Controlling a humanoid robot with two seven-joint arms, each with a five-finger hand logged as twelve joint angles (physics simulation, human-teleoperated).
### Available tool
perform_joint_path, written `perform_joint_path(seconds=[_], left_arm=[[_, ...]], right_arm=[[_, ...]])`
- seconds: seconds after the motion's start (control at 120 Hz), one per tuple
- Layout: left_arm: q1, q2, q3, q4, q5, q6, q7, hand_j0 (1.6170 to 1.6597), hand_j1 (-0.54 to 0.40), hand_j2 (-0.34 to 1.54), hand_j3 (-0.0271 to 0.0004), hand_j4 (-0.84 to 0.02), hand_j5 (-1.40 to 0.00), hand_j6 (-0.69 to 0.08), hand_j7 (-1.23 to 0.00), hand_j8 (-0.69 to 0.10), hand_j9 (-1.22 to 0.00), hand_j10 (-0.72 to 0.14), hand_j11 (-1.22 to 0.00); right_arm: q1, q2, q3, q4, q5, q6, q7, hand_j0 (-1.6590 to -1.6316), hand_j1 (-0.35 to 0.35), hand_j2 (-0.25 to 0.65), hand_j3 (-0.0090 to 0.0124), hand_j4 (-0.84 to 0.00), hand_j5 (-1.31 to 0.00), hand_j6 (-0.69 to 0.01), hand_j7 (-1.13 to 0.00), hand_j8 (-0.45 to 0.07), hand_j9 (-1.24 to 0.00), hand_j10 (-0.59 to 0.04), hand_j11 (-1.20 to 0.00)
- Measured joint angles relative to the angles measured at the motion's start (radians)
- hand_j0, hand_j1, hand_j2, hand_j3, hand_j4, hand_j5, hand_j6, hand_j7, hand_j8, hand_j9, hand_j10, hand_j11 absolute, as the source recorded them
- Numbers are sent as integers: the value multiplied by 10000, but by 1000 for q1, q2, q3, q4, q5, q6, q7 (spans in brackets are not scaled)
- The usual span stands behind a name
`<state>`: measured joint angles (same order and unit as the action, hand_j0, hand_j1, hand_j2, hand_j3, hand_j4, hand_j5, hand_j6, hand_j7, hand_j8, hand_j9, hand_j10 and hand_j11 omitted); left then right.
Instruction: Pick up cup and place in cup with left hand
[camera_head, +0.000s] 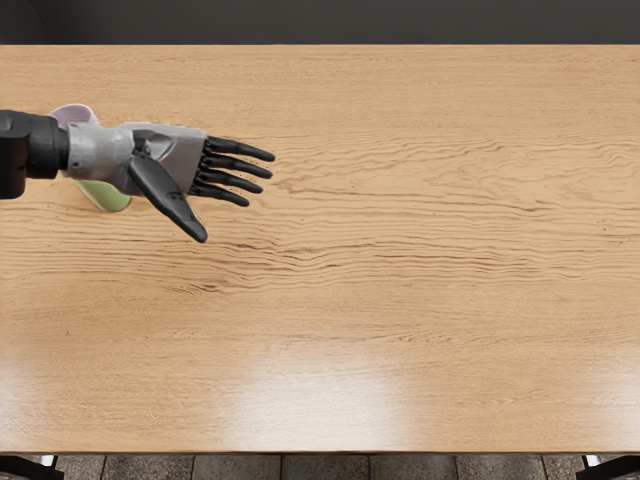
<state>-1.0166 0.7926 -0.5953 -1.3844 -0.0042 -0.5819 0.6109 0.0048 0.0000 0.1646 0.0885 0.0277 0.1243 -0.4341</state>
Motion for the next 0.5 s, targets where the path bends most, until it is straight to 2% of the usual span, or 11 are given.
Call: perform_joint_path(seconds=[0.1, 0.183, 0.292, 0.358, 0.5], left_arm=[[73, 91, -22, -65, -128, -18, 0, 16581, 2158, 227, 0, -1122, -1450, -1122, -1449, -1120, -1449, -1119, -1448], [112, 129, -29, -101, -180, -24, 0, 16581, 2502, 168, 0, -829, -1075, -828, -1075, -827, -1075, -827, -1074], [120, 166, -32, -122, -218, -28, 0, 16581, 2780, 121, 0, -592, -773, -590, -773, -590, -773, -591, -773], [163, 206, -30, -129, -250, -29, 0, 16581, 2892, 100, 0, -495, -650, -492, -651, -492, -651, -495, -650], [169, 261, -28, -131, -294, -30, 0, 16581, 3039, 74, 0, -365, -489, -361, -489, -362, -490, -367, -490]], right_arm=[[0, 0, 0, 0, 0, 0, 0, -16581, -3491, 0, 0, -3, -1, -5, 0, -4, 0, -3, 0], [1, 0, 0, 1, 0, 1, 0, -16581, -3491, 0, 0, -3, -1, -5, 0, -3, 0, -2, 0], [1, 0, 0, 2, 0, 1, 0, -16581, -3491, 1, 0, -3, -1, -5, 0, -3, 0, -2, 0], [1, 0, 0, 2, 0, 1, 0, -16581, -3491, 1, 0, -3, -1, -5, 0, -3, 0, -2, 0], [1, 0, 0, 2, 0, 1, 0, -16581, -3491, 1, 0, -3, -1, -4, 0, -3, 0, -2, 0]])
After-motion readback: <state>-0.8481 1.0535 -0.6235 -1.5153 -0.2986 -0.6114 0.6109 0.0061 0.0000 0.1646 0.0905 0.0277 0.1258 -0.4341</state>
